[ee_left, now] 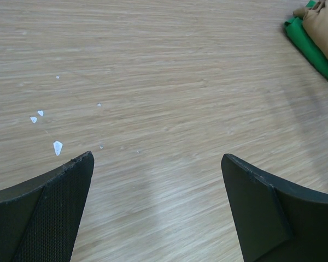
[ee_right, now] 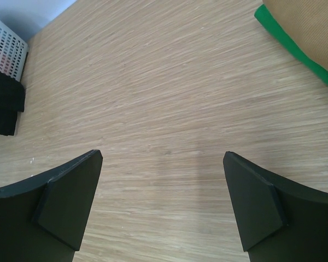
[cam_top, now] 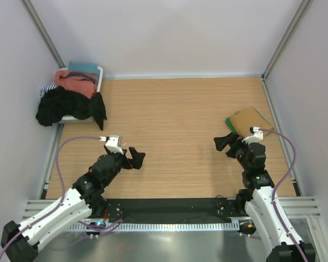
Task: Fold and stack the tank tops
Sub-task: Neatly place the folded tank top to the corner
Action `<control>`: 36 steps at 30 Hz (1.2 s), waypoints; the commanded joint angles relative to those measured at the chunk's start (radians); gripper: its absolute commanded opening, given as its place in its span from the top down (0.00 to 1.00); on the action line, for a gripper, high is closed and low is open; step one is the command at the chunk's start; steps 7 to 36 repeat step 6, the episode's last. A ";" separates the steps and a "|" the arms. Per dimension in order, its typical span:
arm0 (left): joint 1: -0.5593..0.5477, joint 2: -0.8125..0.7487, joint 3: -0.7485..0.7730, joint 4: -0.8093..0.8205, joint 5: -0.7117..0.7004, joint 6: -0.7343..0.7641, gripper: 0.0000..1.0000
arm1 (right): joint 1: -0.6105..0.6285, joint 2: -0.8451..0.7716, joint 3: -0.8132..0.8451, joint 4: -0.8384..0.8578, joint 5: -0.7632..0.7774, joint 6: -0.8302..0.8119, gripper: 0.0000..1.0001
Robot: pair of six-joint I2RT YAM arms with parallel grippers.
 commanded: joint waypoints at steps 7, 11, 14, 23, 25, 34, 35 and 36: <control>0.002 0.029 0.007 0.058 -0.011 0.019 0.00 | 0.003 0.000 0.005 -0.005 0.072 0.008 0.00; 0.002 0.029 0.007 0.058 -0.011 0.019 0.00 | 0.003 0.000 0.005 -0.005 0.072 0.008 0.00; 0.002 0.029 0.007 0.058 -0.011 0.019 0.00 | 0.003 0.000 0.005 -0.005 0.072 0.008 0.00; 0.002 0.029 0.007 0.058 -0.011 0.019 0.00 | 0.003 0.000 0.005 -0.005 0.072 0.008 0.00; 0.002 0.029 0.007 0.058 -0.011 0.019 0.00 | 0.003 0.000 0.005 -0.005 0.072 0.008 0.00; 0.002 0.029 0.007 0.058 -0.011 0.019 0.00 | 0.003 0.000 0.005 -0.005 0.072 0.008 0.00; 0.002 0.029 0.007 0.058 -0.011 0.019 0.00 | 0.003 0.000 0.005 -0.005 0.072 0.008 0.00; 0.002 0.029 0.007 0.058 -0.011 0.019 0.00 | 0.003 0.000 0.005 -0.005 0.072 0.008 0.00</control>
